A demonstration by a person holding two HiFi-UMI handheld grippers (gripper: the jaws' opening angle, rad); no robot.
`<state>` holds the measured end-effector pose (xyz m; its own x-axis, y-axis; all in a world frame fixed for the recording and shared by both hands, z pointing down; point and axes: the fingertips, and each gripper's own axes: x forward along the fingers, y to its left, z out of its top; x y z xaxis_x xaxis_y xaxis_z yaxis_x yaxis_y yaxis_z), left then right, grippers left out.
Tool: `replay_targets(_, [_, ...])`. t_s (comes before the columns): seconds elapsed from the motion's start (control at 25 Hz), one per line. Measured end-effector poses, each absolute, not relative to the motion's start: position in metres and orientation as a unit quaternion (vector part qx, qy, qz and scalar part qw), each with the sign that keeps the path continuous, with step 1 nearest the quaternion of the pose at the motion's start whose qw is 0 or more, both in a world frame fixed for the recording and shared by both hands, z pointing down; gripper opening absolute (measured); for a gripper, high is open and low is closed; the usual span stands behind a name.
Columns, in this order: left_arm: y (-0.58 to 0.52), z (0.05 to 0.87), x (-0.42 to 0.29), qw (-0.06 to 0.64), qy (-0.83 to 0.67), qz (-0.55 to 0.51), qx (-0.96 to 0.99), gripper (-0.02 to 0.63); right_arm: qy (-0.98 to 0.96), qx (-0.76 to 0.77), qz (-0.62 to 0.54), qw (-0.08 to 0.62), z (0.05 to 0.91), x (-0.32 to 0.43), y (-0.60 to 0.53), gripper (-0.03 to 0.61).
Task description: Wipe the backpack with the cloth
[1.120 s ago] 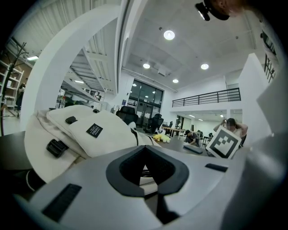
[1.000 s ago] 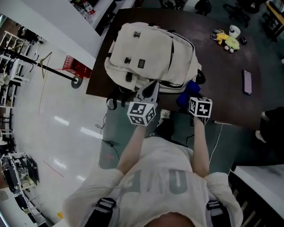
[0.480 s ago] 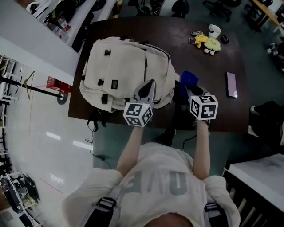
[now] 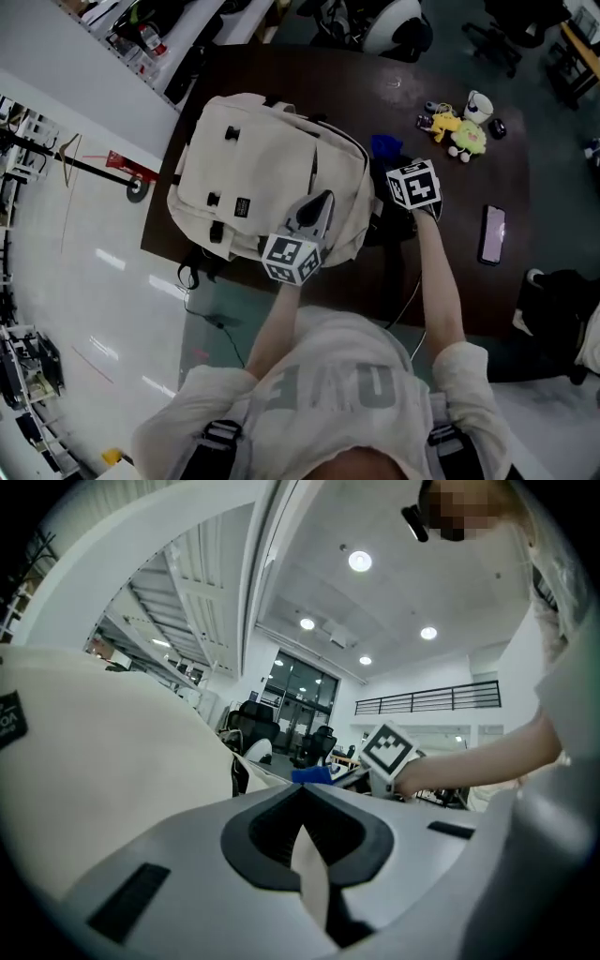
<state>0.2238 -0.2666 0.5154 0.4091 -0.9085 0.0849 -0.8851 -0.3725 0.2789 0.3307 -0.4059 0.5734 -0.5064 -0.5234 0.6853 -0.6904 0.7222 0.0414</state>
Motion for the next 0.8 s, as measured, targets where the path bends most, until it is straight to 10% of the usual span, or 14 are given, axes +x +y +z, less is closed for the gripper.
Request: replay_targets(0.8, [-0.269,0.518,0.222,0.146,-0.531,-0.05,0.834,0.003,-0.889,0.184,-0.034,0.417,0.594,0.295,-0.321,0.041])
